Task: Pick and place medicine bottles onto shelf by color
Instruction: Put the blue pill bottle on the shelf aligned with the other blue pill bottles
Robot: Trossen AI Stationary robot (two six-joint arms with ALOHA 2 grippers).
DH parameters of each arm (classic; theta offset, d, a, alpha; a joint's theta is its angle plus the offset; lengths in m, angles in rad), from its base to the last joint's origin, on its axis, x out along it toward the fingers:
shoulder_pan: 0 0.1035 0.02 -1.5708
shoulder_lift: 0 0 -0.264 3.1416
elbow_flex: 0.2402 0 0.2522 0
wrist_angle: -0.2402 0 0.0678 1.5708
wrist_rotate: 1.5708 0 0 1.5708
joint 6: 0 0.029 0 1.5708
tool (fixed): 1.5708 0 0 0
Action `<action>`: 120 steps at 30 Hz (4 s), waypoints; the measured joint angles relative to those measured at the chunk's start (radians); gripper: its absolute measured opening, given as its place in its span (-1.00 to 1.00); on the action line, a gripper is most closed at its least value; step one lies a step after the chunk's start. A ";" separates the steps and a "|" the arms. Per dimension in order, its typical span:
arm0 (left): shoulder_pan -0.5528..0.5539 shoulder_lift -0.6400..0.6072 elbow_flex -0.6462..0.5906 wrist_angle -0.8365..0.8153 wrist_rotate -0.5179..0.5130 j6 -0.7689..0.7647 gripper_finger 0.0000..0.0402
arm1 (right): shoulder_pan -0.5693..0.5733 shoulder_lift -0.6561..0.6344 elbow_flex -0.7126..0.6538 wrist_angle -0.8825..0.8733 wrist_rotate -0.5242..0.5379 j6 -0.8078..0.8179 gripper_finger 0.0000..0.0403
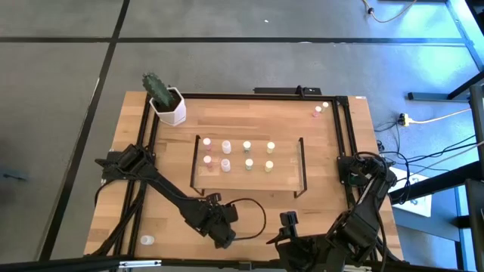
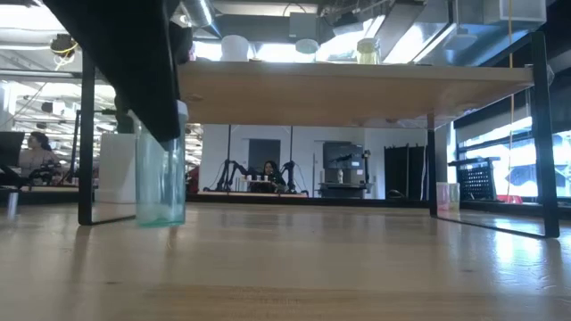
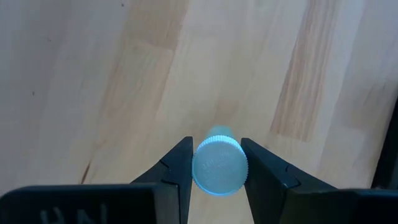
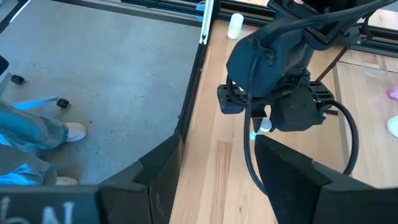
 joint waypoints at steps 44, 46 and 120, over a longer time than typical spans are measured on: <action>-0.005 -0.104 0.000 -0.019 0.024 -0.013 0.01 | 0.000 -0.002 0.000 0.002 0.000 0.000 0.03; -0.007 -0.131 0.000 -0.019 0.017 -0.013 0.01 | 0.000 -0.002 0.000 0.002 0.000 0.002 0.03; -0.463 -0.356 0.000 -0.079 -0.612 -0.353 0.00 | -0.354 0.003 -0.940 1.267 -0.219 -0.318 0.03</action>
